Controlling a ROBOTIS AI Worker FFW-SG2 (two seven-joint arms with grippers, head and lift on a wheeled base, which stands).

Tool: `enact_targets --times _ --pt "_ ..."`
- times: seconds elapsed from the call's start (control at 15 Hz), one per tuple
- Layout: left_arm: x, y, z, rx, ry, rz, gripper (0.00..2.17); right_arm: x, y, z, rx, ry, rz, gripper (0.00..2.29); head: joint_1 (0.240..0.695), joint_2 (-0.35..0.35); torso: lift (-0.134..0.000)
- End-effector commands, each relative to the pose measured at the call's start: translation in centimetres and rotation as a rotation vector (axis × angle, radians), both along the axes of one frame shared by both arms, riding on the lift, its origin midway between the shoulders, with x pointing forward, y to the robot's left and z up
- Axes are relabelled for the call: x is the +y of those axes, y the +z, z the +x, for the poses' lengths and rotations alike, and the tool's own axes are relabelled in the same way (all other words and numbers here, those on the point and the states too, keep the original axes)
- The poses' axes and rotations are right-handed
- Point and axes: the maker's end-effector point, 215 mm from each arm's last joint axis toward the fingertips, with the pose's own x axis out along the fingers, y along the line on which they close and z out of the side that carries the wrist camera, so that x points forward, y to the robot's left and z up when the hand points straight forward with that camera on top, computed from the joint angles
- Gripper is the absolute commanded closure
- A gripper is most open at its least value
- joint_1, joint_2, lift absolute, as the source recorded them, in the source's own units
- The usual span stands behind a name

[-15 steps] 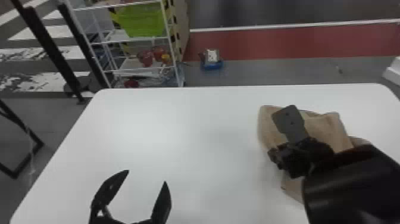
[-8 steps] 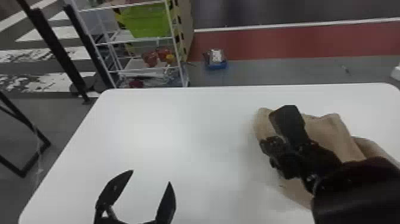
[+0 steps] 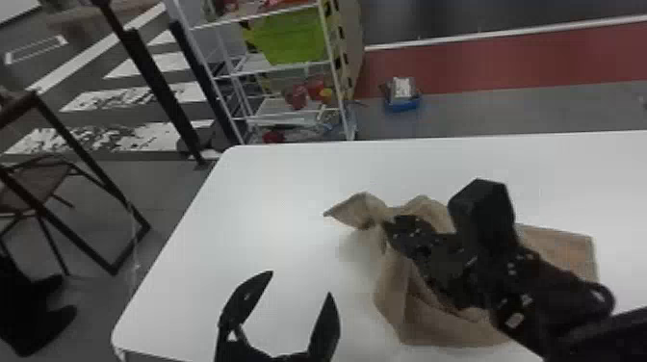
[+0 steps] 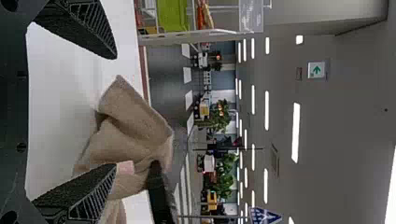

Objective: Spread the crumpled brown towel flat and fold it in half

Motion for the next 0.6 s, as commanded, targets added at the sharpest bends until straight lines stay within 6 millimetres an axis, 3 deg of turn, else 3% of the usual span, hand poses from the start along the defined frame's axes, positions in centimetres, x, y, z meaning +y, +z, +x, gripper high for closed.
enact_targets --times 0.0,0.2,0.33,0.4,0.47,0.53 --pt "-0.1 0.0 0.1 -0.002 0.000 -0.004 0.05 2.9 -3.0 -1.7 0.009 0.069 -0.055 1.24 0.695 0.350 -0.134" --pt "-0.1 -0.1 0.1 0.001 0.001 -0.003 0.05 5.2 -0.3 -2.9 -0.029 0.141 0.050 1.24 0.695 0.350 -0.134" --pt "-0.1 -0.1 0.1 0.001 0.001 -0.003 0.05 6.3 -0.6 -3.3 -0.071 0.178 0.053 1.24 0.695 0.350 -0.134" --pt "-0.1 -0.1 0.1 0.001 0.000 -0.005 0.05 6.7 -2.5 -3.5 -0.061 0.188 -0.004 1.03 0.695 0.350 -0.134" --pt "-0.2 -0.1 0.1 0.000 -0.001 -0.006 0.05 6.9 -4.8 -3.8 -0.044 0.199 -0.066 0.42 0.695 0.350 -0.134" --pt "-0.2 -0.1 0.1 0.000 -0.001 -0.006 0.05 6.9 -5.3 -3.8 -0.043 0.195 -0.076 0.08 0.695 0.350 -0.134"
